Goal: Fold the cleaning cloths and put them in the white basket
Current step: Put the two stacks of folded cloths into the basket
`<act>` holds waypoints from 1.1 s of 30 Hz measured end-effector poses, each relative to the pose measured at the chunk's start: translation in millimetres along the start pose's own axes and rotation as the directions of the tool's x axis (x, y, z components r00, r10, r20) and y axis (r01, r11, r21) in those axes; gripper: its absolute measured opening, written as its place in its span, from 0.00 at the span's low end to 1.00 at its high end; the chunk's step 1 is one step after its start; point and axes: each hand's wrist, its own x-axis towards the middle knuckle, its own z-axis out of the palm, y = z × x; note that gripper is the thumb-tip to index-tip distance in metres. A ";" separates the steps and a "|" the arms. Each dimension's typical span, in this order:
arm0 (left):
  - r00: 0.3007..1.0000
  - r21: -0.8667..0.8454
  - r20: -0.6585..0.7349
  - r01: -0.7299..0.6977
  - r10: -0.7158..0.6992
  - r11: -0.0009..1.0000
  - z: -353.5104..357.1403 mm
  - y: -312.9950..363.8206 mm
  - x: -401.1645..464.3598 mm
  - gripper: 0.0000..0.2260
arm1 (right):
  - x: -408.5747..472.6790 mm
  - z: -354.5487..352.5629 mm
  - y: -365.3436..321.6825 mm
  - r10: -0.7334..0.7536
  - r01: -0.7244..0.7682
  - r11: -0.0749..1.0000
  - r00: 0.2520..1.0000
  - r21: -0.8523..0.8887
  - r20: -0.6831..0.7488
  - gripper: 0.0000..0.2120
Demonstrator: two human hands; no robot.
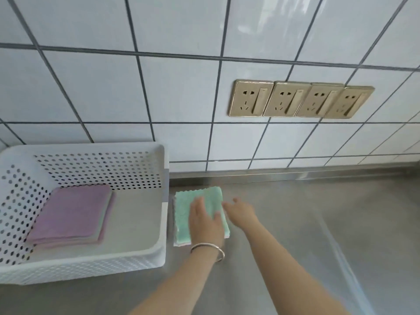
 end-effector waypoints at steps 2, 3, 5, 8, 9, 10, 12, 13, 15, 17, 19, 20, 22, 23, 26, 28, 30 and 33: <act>0.992 0.147 -0.045 0.125 -0.120 0.981 3.2 -24.1 19.1 0.28 | 9.5 12.1 8.0 0.021 -0.023 0.999 0.998 0.046 0.061 0.31; 0.986 0.191 -0.060 0.163 -0.154 0.968 5.1 -31.8 26.7 0.29 | 15.7 16.5 9.5 0.034 -0.040 0.996 0.996 0.076 0.081 0.32; 0.974 0.245 -0.081 0.227 -0.214 0.942 6.0 -43.5 36.5 0.31 | 25.9 25.2 10.0 0.067 -0.080 0.989 0.992 0.123 0.106 0.33; 0.944 0.233 -0.134 0.327 -0.302 0.916 6.9 -56.5 47.0 0.35 | 42.4 42.2 12.8 0.095 -0.120 0.974 0.987 0.195 0.130 0.34; 0.939 0.211 -0.140 0.338 -0.314 0.917 7.4 -59.7 48.4 0.35 | 46.0 46.5 13.6 0.098 -0.124 0.971 0.986 0.206 0.133 0.34; 0.940 0.200 -0.142 0.334 -0.310 0.921 8.4 -62.1 48.8 0.36 | 49.5 49.3 14.2 0.099 -0.126 0.972 0.985 0.198 0.139 0.33; 0.947 0.196 -0.149 0.312 -0.286 0.930 9.9 -66.0 48.8 0.36 | 56.9 51.9 16.0 0.110 -0.141 0.970 0.981 0.200 0.158 0.31; 0.947 0.189 -0.157 0.308 -0.281 0.932 9.8 -66.5 49.0 0.35 | 59.3 52.1 17.1 0.131 -0.168 0.961 0.976 0.218 0.174 0.30; 0.942 0.165 -0.162 0.319 -0.294 0.933 9.1 -67.1 50.0 0.35 | 61.9 51.2 20.9 0.150 -0.205 0.937 0.968 0.282 0.203 0.30; 0.941 0.111 -0.139 0.325 -0.309 0.939 8.3 -66.4 52.1 0.33 | 59.8 49.2 23.8 0.137 -0.223 0.900 0.960 0.376 0.242 0.30; 0.944 0.021 -0.093 0.321 -0.318 0.947 8.4 -63.4 52.8 0.31 | 55.9 45.5 28.4 0.114 -0.233 0.850 0.957 0.472 0.268 0.30; 0.947 -0.003 -0.069 0.315 -0.315 0.949 8.7 -60.9 51.5 0.29 | 53.6 41.9 31.5 0.107 -0.238 0.831 0.955 0.502 0.275 0.30; 0.956 0.003 -0.028 0.291 -0.291 0.957 8.7 -50.9 44.1 0.28 | 41.7 28.0 35.5 0.105 -0.240 0.804 0.958 0.545 0.268 0.27; 0.962 0.003 -0.015 0.273 -0.273 0.962 8.5 -43.4 39.1 0.28 | 33.7 19.4 36.8 0.098 -0.233 0.789 0.961 0.569 0.258 0.26; 0.983 -0.053 -0.003 0.184 -0.185 0.981 1.8 -10.5 19.1 0.29 | 4.0 -11.6 32.9 0.036 -0.135 0.783 0.984 0.607 0.173 0.24; 0.995 -0.104 -0.033 0.090 -0.094 0.991 -6.4 18.4 5.1 0.31 | -20.5 -36.7 19.0 -0.049 -0.001 0.790 0.997 0.614 0.065 0.18; 0.997 -0.142 -0.069 -0.035 0.026 0.989 -23.0 48.7 -12.6 0.33 | -52.8 -62.4 -1.4 -0.158 0.150 0.777 0.987 0.611 -0.041 0.13; 0.959 -0.144 -0.166 -0.253 0.229 0.957 -70.0 85.7 -34.7 0.30 | -105.6 -88.2 -38.6 -0.313 0.323 0.692 0.940 0.646 -0.134 0.12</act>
